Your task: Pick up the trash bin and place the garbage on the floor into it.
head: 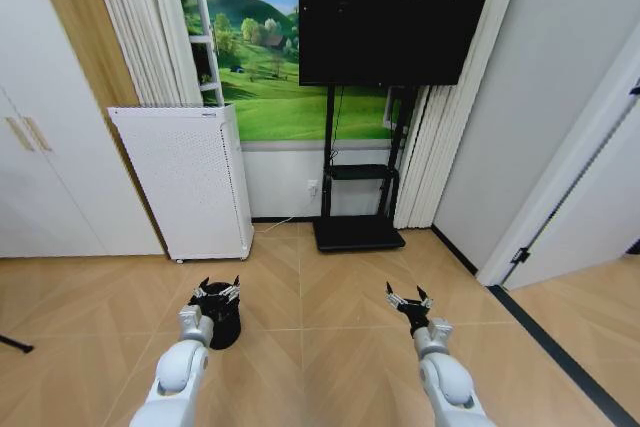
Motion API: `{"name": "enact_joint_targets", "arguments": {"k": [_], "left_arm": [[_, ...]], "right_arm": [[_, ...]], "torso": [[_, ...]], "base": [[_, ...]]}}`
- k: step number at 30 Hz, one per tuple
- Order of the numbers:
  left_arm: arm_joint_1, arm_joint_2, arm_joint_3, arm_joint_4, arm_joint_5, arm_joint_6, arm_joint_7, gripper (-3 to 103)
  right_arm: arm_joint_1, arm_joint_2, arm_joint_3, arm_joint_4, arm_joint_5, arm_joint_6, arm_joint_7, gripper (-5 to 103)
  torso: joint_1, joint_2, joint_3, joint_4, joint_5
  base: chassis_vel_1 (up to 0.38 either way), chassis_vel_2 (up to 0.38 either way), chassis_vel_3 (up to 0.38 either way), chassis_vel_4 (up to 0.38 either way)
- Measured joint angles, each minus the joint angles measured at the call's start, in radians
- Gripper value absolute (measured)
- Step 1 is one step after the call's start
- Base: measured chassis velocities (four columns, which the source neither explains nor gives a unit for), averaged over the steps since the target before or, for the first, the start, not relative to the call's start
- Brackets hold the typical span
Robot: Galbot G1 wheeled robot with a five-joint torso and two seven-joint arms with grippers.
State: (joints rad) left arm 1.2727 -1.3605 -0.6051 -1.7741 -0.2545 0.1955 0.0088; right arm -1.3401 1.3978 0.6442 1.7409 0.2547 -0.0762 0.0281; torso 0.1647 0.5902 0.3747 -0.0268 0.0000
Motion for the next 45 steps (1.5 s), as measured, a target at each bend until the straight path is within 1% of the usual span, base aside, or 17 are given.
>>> {"name": "enact_joint_targets", "arguments": {"k": [2,4,5,10,17,20,35,45], "left_arm": [[0.000,0.001,0.000,0.000,-0.001,0.000,0.000,100],[-0.001,0.007,-0.002,-0.001,-0.005,0.000,0.000,100],[-0.001,0.007,-0.002,-0.001,-0.005,0.000,0.000,100],[-0.002,0.012,-0.004,-0.004,-0.009,0.000,0.000,100],[-0.002,0.010,-0.005,-0.003,-0.017,-0.001,0.000,100],[-0.003,0.011,-0.004,-0.003,-0.024,-0.002,0.001,100],[-0.005,0.020,-0.007,-0.003,-0.033,-0.004,0.001,100],[-0.002,0.018,-0.007,0.000,-0.033,-0.013,0.016,100]], "right_arm": [[0.000,0.000,0.000,0.001,0.000,0.000,0.000,100],[0.000,0.000,0.000,0.004,0.000,-0.003,0.000,100],[0.000,0.000,0.000,0.004,0.000,-0.003,0.000,100],[0.003,0.001,-0.004,0.008,0.000,-0.006,0.002,100],[0.000,0.003,-0.004,0.008,-0.002,-0.006,0.003,100],[-0.006,0.005,-0.003,0.012,-0.003,-0.006,0.005,100],[-0.009,0.016,-0.005,0.025,-0.007,-0.009,0.013,100],[-0.021,0.017,-0.008,0.039,-0.010,-0.014,0.020,100]], "torso": [[0.001,0.003,0.002,0.0000,0.0000],[0.008,0.019,0.011,0.0000,0.0000],[0.008,0.019,0.011,0.0000,0.0000],[0.019,0.046,0.027,0.0000,0.0000],[0.027,0.065,0.038,0.0000,0.0000],[0.036,0.087,0.051,0.0000,0.0000],[0.062,0.149,0.087,0.0000,0.0001],[0.082,0.195,0.113,0.0000,0.0000]], "base": [[0.000,0.000,0.000,0.000],[0.000,0.000,0.000,0.000],[0.000,0.000,0.000,0.000],[0.000,0.000,0.000,0.000],[0.000,0.000,0.000,0.000],[0.000,0.000,0.000,0.000],[0.000,0.000,0.000,0.000],[0.000,0.000,0.000,0.000]]}}
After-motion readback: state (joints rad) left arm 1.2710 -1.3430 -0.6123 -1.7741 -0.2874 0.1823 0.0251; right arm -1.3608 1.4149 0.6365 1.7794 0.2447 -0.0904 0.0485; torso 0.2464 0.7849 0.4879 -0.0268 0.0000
